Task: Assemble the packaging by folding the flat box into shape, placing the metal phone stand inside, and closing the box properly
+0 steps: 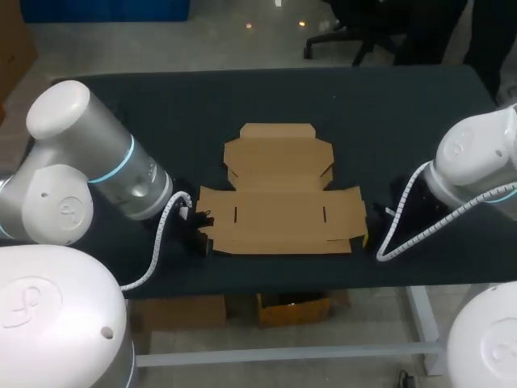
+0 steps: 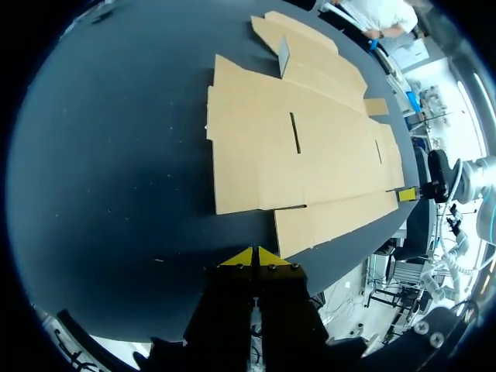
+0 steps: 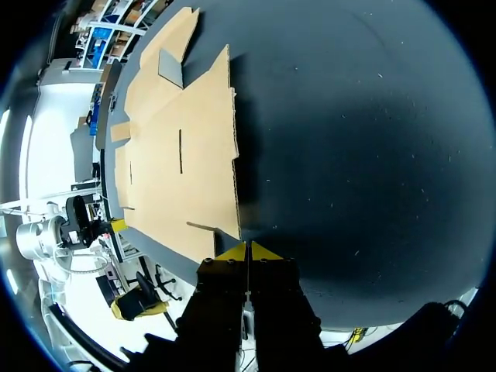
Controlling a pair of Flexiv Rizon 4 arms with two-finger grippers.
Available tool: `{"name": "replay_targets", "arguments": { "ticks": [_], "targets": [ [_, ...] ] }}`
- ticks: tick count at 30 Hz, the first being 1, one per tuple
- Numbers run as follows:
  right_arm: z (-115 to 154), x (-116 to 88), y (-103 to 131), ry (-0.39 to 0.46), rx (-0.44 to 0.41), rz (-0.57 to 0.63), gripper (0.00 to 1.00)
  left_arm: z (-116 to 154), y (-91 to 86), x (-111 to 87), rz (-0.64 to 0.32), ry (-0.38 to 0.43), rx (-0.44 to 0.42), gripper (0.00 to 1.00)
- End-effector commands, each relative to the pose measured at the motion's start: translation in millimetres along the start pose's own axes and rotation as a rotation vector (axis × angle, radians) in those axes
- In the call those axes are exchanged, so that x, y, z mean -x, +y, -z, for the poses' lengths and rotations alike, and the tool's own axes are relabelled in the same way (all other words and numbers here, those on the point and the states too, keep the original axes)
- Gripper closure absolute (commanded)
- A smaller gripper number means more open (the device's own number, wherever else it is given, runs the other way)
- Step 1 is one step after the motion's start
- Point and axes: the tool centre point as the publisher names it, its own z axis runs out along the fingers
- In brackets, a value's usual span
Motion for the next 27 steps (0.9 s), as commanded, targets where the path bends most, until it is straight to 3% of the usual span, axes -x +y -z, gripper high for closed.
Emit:
{"name": "replay_targets", "arguments": {
  "ticks": [1, 27],
  "targets": [
    [-1, -1, 1, 0.01, -0.005, 0.005, 1.0, -5, -2.6, 1.3, 0.011, 0.01, 0.01, 1.0],
    [-14, -3, 1, 0.036, -0.026, 0.0, 1.0, -14, -5.4, 1.4, 0.024, 0.066, 0.043, 1.0]
  ]
}}
